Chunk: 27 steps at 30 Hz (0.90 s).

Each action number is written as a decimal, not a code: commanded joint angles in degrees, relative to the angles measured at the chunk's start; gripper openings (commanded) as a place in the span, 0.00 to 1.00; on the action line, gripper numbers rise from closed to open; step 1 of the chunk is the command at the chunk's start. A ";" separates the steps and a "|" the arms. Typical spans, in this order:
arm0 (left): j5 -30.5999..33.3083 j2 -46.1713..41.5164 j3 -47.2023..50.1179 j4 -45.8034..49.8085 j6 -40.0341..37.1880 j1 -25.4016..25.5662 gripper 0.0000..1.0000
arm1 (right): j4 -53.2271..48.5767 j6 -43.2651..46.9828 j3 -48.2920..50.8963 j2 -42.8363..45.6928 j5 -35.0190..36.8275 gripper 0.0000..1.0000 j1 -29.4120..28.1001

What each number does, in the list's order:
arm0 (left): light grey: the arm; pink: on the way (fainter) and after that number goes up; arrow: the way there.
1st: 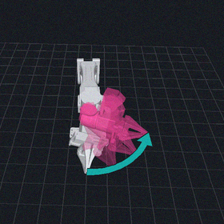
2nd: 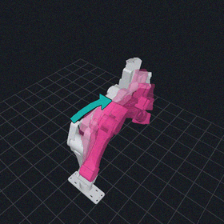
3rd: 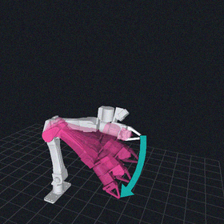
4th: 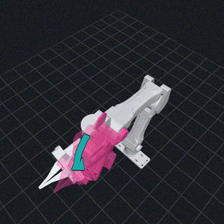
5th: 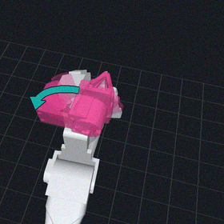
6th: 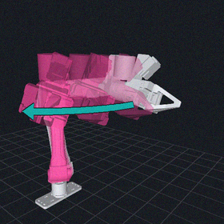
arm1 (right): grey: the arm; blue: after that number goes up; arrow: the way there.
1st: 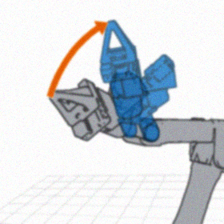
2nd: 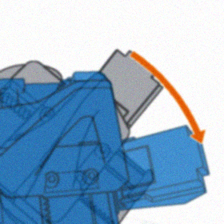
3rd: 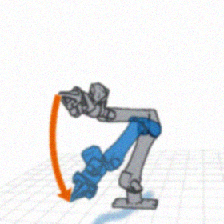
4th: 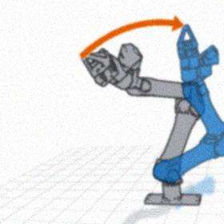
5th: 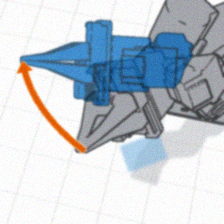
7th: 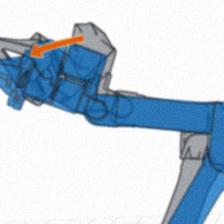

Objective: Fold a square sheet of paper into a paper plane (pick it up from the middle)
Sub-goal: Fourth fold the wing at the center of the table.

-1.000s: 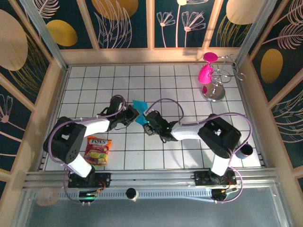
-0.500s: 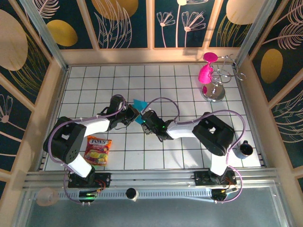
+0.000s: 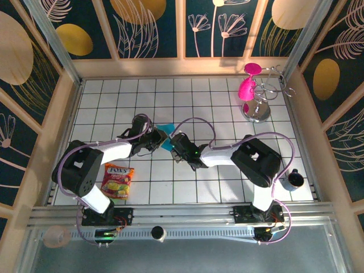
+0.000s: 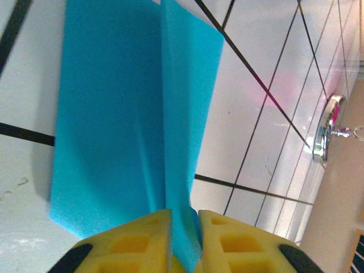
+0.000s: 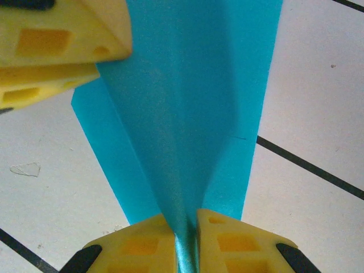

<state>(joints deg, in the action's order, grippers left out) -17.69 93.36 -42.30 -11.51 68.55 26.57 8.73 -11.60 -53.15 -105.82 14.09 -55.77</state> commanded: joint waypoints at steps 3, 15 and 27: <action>3.50 -1.55 -2.55 5.46 -2.05 -0.10 0.31 | -1.43 1.43 0.00 0.42 -0.32 0.12 -0.40; 14.20 -9.67 -3.47 15.98 -9.29 -3.53 0.54 | -4.90 0.71 0.00 0.10 -8.40 0.05 0.38; 5.98 -15.62 3.31 10.09 -12.07 -3.22 0.55 | -10.04 -1.91 0.09 1.61 -26.15 0.03 6.26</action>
<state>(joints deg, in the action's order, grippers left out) -8.21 79.64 -40.84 0.86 58.46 23.18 4.60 -11.66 -54.00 -105.54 -4.36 -50.78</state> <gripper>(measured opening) 0.553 0.051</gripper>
